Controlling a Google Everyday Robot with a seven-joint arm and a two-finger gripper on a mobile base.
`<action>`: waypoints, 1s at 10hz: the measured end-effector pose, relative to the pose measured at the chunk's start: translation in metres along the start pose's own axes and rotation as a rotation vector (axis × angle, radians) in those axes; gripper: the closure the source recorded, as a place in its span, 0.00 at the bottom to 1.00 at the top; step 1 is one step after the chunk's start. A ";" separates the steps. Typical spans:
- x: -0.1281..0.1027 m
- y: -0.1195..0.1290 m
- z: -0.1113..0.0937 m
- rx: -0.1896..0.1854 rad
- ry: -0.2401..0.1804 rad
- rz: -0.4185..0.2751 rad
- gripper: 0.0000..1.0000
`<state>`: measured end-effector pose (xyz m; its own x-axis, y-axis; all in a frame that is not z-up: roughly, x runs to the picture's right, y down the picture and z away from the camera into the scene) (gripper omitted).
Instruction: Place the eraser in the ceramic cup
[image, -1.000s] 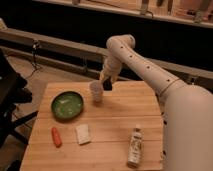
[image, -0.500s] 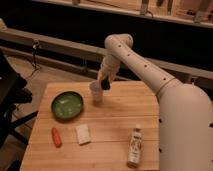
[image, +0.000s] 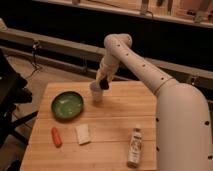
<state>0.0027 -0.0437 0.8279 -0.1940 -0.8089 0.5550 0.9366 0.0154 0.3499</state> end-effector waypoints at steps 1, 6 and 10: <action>0.001 -0.002 0.001 0.005 -0.001 -0.003 1.00; 0.004 -0.005 0.004 0.023 -0.007 -0.019 1.00; 0.006 -0.010 0.007 0.038 -0.013 -0.032 1.00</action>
<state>-0.0094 -0.0451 0.8332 -0.2272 -0.8018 0.5527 0.9183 0.0126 0.3958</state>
